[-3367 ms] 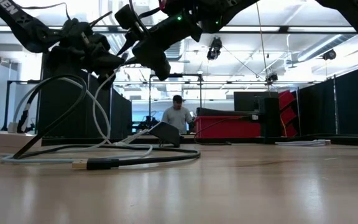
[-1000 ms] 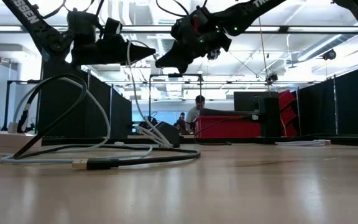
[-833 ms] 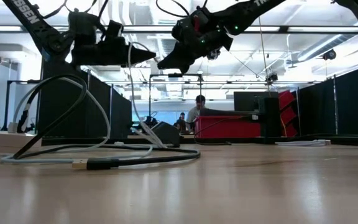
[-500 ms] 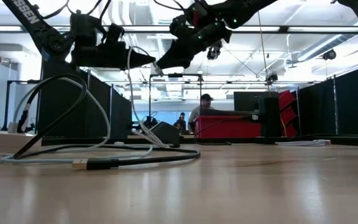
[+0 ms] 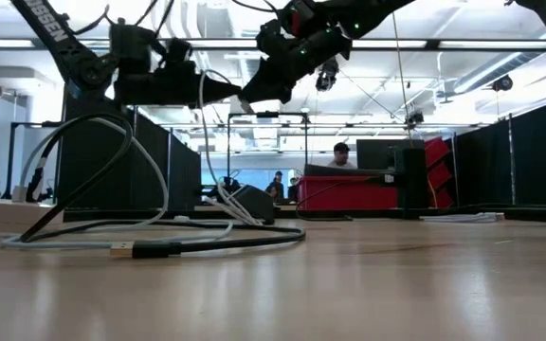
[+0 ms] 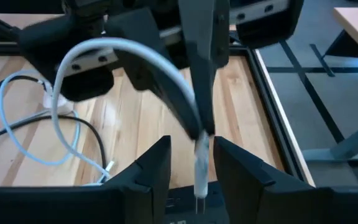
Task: Insert USB
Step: Insert the white charger cable into the black outlet extension
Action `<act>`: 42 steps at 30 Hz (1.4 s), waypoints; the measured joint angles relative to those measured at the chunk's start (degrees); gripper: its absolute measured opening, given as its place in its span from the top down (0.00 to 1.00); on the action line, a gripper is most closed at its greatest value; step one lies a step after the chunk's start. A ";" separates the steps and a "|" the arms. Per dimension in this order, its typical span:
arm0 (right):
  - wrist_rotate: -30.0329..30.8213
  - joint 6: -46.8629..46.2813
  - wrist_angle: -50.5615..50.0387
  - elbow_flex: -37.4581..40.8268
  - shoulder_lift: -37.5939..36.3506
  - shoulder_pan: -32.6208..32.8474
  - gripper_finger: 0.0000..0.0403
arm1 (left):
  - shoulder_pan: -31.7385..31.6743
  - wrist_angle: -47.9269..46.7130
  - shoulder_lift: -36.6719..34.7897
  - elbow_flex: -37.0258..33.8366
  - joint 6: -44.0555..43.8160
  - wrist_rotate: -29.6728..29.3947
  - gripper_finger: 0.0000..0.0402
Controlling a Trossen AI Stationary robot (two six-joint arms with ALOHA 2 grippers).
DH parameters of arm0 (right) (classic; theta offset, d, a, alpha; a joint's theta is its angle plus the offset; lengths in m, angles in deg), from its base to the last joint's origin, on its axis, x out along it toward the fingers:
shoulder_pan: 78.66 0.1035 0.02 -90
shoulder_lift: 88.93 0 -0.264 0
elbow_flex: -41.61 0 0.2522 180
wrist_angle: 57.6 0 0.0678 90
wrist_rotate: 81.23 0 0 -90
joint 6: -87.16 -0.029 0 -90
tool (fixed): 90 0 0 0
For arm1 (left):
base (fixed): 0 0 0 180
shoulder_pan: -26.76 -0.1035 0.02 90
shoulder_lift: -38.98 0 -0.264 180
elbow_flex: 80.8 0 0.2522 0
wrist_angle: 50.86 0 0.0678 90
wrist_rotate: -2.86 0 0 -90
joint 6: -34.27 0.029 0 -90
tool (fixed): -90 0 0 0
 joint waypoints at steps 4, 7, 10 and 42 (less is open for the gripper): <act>0.48 -0.01 -0.28 0.00 0.00 -0.08 0.78 | 0.11 0.09 3.51 2.22 -0.44 0.22 1.00; 1.21 0.46 -2.09 0.00 0.02 -0.14 0.81 | 0.19 -0.13 5.11 3.12 -0.48 0.38 1.00; 3.18 2.36 -3.73 0.00 0.02 -0.06 0.84 | 0.19 -0.47 5.36 3.24 -0.50 0.42 1.00; 3.18 -0.08 -3.76 0.04 -0.09 -0.17 0.76 | 0.69 -0.35 3.68 3.26 -1.09 0.50 1.00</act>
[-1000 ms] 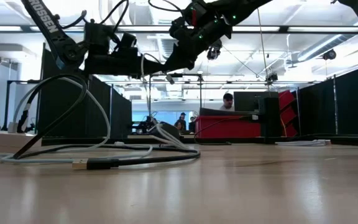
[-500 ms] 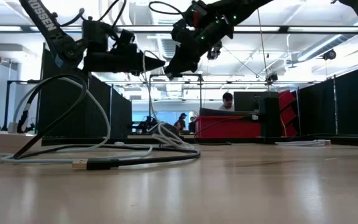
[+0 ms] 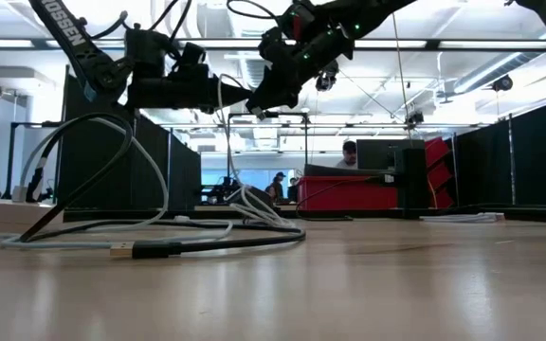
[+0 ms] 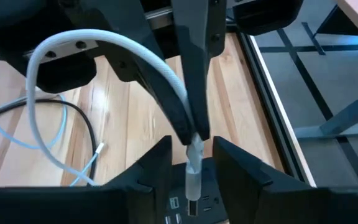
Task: Insert USB
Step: Insert the white charger cable into the black outlet extension
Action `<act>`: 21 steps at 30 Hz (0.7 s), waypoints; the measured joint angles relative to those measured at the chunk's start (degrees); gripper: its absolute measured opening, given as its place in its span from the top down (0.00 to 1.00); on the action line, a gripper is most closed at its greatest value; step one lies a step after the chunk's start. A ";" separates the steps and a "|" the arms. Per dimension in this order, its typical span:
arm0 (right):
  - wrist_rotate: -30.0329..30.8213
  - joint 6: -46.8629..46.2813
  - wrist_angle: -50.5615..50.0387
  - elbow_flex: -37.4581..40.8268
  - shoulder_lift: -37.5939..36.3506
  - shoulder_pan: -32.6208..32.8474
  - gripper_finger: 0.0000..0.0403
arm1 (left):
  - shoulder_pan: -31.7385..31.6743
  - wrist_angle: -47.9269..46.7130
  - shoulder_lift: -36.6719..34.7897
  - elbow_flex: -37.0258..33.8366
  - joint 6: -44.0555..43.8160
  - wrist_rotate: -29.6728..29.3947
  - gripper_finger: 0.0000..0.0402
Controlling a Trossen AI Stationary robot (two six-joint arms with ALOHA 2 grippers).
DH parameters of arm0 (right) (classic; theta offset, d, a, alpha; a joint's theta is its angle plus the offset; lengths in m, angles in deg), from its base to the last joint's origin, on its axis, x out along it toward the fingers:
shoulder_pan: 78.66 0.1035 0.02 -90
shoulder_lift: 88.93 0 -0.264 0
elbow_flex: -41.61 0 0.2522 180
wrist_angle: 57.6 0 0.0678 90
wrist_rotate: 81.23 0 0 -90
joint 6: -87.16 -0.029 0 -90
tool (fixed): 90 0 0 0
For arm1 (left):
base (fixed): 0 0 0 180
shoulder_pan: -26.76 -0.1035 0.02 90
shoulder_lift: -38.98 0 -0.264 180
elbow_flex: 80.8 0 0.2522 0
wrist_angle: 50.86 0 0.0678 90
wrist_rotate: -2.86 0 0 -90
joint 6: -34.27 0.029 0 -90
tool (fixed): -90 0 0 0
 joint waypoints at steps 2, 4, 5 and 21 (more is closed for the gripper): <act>-0.02 0.02 0.11 0.00 0.00 0.00 0.82 | 0.00 -0.11 -0.01 0.00 0.00 0.00 1.00; -0.02 0.02 0.20 0.00 0.00 0.00 0.90 | 0.00 -0.32 0.00 0.00 0.00 0.00 1.00; -0.05 0.04 0.16 0.00 0.00 0.00 0.94 | 0.00 -0.57 0.00 0.00 0.02 -0.02 1.00; -7.34 -1.00 6.38 5.85 -2.24 -3.10 1.00 | -0.80 -22.46 -5.86 -0.11 10.93 2.18 0.90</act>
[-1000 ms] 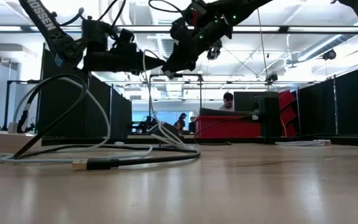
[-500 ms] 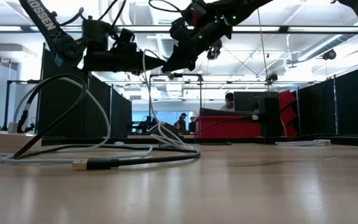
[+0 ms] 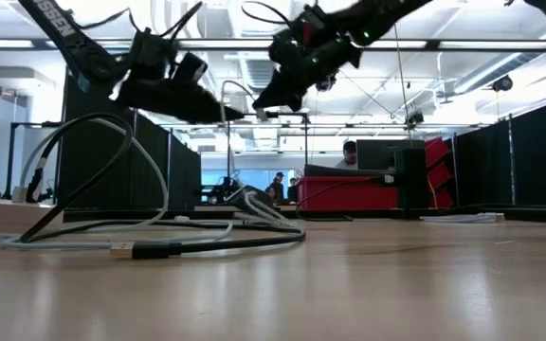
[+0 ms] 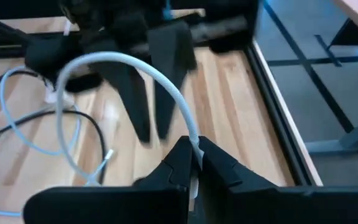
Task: Insert USB
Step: Insert the white charger cable into the black outlet extension
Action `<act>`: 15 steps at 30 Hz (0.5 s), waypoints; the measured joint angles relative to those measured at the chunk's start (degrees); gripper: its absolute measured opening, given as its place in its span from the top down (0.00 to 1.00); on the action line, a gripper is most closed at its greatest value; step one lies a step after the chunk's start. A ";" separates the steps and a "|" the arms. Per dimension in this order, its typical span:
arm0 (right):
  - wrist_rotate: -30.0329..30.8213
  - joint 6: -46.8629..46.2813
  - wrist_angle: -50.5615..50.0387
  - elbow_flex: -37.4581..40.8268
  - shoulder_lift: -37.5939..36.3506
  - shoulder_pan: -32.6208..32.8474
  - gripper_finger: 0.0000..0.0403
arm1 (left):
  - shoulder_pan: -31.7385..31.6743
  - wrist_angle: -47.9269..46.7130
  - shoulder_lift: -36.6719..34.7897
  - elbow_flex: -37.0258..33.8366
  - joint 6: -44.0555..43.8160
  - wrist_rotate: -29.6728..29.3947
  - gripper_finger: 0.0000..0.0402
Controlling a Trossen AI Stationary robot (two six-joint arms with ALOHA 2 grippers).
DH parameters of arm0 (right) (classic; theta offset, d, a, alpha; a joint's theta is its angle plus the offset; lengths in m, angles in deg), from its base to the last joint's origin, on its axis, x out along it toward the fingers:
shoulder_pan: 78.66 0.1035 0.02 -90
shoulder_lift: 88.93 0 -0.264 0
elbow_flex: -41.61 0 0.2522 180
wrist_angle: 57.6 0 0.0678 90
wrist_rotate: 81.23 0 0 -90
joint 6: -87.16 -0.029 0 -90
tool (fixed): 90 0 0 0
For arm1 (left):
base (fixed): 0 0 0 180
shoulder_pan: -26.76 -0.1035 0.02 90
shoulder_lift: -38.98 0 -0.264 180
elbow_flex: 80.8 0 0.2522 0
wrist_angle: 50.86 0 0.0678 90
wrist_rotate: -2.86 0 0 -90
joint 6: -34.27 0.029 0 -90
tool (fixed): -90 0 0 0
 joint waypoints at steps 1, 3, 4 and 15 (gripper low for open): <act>-0.27 0.17 2.02 2.03 -0.54 -0.32 1.00 | -0.44 -2.97 -1.29 0.00 1.03 -0.04 0.89; -0.62 0.43 8.24 6.96 -1.31 -0.53 1.00 | -1.30 -7.65 -3.50 0.00 2.05 -0.09 0.88; -1.58 0.43 11.64 9.50 -1.54 -0.51 1.00 | -1.53 -8.97 -3.92 0.02 2.18 -0.13 0.87; -13.98 -4.29 48.33 28.82 -2.59 -1.45 1.00 | -1.19 -2.96 7.60 -0.02 -2.65 0.54 0.87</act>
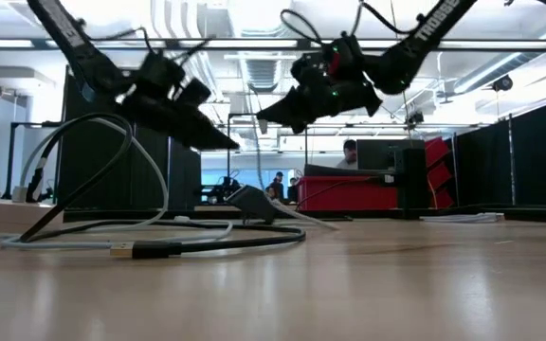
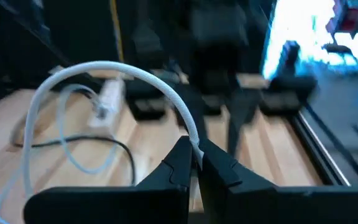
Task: Insert USB
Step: Insert the white charger cable into the black outlet extension
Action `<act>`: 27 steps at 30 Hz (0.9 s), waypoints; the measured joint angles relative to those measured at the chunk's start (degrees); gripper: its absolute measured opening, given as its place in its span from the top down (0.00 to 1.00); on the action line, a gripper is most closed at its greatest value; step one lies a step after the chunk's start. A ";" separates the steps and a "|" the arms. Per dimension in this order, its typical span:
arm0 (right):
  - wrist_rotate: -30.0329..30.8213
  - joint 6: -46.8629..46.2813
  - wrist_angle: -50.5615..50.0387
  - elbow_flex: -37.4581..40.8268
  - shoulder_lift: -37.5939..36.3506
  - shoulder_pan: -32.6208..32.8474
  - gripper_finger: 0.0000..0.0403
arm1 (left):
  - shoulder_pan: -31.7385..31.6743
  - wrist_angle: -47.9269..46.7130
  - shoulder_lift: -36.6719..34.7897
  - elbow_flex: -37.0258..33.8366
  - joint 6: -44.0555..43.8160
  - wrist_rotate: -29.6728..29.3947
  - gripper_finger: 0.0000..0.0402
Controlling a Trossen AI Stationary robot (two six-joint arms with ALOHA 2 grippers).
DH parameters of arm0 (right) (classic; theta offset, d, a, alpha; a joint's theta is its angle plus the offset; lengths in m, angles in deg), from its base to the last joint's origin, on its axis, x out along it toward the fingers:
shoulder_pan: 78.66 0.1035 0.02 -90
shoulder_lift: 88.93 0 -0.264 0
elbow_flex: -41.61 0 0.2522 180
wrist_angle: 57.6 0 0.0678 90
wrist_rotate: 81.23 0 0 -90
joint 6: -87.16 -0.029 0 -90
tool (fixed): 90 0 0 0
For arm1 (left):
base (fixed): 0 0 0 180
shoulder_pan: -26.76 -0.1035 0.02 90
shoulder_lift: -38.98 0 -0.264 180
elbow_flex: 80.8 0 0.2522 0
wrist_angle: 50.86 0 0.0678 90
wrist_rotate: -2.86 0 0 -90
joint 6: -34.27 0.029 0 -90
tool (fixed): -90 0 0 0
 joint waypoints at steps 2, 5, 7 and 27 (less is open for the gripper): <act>-1.02 -1.00 5.26 2.40 0.00 -0.38 1.00 | -0.22 0.20 2.12 0.35 -0.10 -0.05 0.88; -1.75 -1.66 10.97 5.45 0.04 -0.99 1.00 | -0.68 0.21 3.02 0.98 -0.72 -0.16 0.89; -1.77 -1.76 14.40 7.11 0.06 -1.01 1.00 | -0.73 -0.62 2.72 1.06 -0.75 -0.23 0.89; -7.28 -15.96 38.82 8.69 15.50 -1.20 1.00 | 1.77 -11.40 2.52 -4.90 -2.97 -7.50 0.93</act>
